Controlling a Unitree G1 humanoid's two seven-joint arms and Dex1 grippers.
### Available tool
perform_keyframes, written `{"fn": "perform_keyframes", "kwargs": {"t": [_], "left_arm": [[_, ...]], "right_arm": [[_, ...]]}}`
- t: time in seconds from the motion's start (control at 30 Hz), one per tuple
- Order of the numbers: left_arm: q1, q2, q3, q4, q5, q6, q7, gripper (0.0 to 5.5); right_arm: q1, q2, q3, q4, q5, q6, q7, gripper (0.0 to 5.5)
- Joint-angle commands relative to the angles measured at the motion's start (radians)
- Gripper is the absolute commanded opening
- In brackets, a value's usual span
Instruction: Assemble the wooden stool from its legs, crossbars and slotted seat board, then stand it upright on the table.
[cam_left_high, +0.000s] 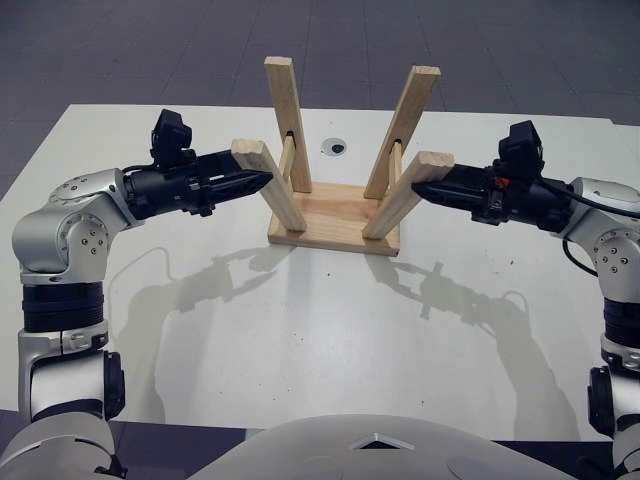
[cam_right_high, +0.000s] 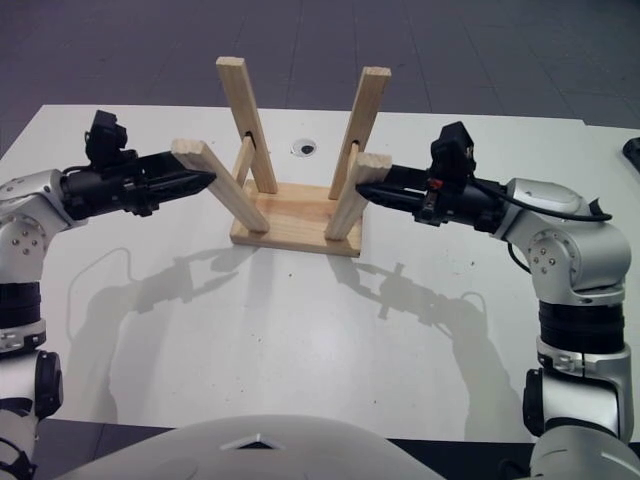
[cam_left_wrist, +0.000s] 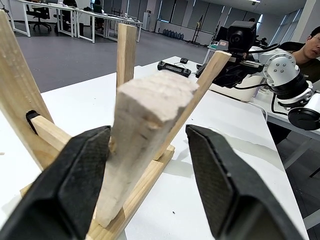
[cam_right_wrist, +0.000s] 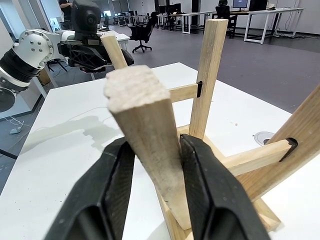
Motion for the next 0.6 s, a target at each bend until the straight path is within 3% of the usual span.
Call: {"fn": "perform_keyframes", "kwargs": {"t": [0.03,0.2,0.4,0.6], "left_arm": [[-0.023,0.000,-0.003,0.005,-0.016,0.028,-0.005,2.06],[-0.053,-0.012,0.062,-0.033,-0.178,0.157,-0.037,2.02],[-0.189,-0.027,0.050,0.008,-0.332,0.418,0.005,1.45],[-0.398,-0.118,-0.087,0.315,-0.152,0.484,0.089,1.19]], "right_arm": [[-0.025,-0.004,0.006,0.007,-0.001,0.044,-0.025,1.37],[-0.072,-0.050,-0.061,-0.034,0.171,0.283,-0.048,1.37],[-0.328,0.007,-0.066,0.132,0.269,0.668,-0.256,1.37],[-0.562,0.121,-0.027,0.422,0.145,0.861,-0.405,1.38]]}}
